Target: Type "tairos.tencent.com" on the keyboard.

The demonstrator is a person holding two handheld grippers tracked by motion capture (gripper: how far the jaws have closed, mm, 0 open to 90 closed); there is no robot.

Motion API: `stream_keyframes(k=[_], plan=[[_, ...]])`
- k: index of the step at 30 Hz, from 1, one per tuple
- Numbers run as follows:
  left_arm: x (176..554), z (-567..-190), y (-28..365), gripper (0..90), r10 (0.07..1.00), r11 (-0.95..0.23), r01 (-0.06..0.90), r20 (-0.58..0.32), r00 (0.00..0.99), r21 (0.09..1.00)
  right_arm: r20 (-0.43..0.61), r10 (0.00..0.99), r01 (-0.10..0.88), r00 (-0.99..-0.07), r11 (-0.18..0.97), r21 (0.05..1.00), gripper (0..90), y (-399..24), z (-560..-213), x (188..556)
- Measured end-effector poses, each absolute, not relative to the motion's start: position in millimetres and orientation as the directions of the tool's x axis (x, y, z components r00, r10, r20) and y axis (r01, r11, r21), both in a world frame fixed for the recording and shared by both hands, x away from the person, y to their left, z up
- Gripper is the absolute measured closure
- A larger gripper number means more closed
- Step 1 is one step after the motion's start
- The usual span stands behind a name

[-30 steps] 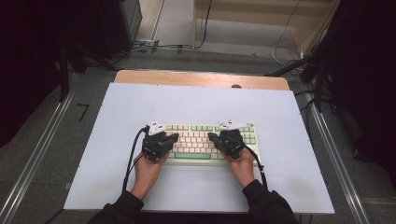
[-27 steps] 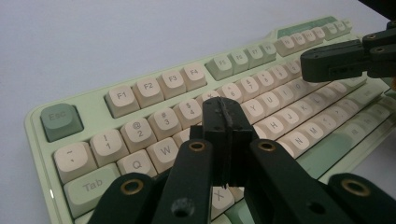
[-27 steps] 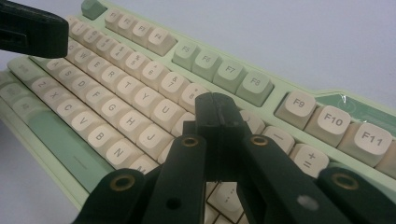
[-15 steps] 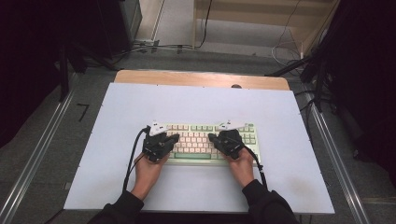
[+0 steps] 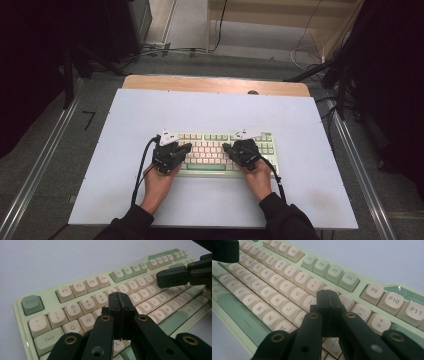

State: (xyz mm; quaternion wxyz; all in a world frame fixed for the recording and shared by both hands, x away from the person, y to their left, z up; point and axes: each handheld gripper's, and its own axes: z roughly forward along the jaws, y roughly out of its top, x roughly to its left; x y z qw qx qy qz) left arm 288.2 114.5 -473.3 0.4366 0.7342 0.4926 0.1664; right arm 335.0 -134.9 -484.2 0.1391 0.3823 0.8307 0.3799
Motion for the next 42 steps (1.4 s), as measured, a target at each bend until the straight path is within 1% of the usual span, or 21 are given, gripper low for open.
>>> stream_keyframes(k=[19,22,28,42], plan=[[288,-473,115,90.0,0.868,-0.134,0.578,-0.186,0.461,0.805,0.055,0.742,0.537,-0.669,0.431,0.725,87.3,-134,-486,335],[288,-473,115,90.0,0.868,-0.135,0.578,-0.186,0.461,0.805,0.07,0.741,0.546,-0.668,0.424,0.722,87.3,-135,-486,336],[288,-473,116,90.0,0.868,-0.134,0.58,-0.187,0.46,0.804,0.083,0.744,0.533,-0.663,0.391,0.751,87.3,-138,-480,334],[286,-475,119,90.0,0.869,-0.137,0.587,-0.187,0.458,0.798,0.088,0.749,0.533,-0.657,0.379,0.756,87.3,-142,-476,333]])
